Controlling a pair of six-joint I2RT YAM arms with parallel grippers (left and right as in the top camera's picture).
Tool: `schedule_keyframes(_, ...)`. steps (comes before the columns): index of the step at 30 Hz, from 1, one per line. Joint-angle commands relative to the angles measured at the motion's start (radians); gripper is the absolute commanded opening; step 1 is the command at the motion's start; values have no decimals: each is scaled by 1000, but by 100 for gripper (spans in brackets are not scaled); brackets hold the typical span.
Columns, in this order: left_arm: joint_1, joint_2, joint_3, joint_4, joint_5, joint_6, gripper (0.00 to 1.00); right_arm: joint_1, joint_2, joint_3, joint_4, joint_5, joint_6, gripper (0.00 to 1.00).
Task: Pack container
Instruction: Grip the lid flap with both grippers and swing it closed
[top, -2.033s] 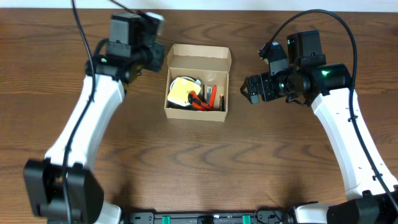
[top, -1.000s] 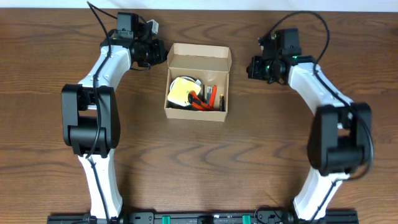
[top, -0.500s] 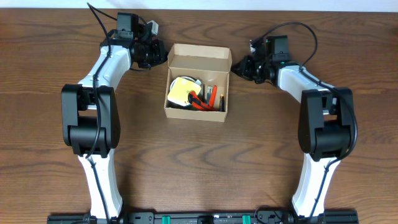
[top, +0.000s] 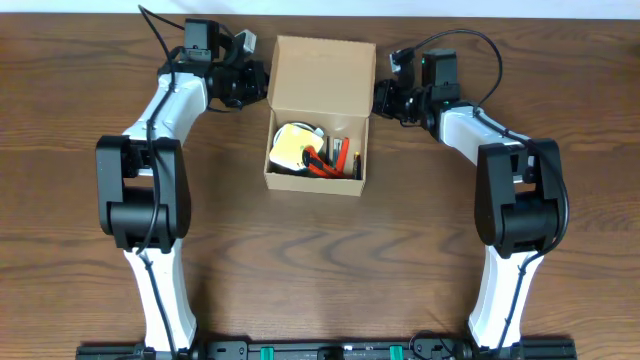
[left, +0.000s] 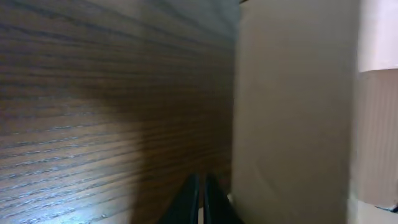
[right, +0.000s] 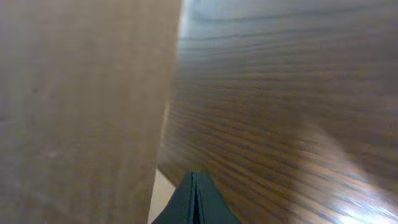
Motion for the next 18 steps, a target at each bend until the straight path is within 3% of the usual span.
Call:
schedule_keyframes(1,27,1,23,2,78,2,5,-18,11,-2,38,-137,7,1)
schedule_keyframes(18,37,-237,23,-53,114,243,6,-60,-36,56,153,-432,-13,1)
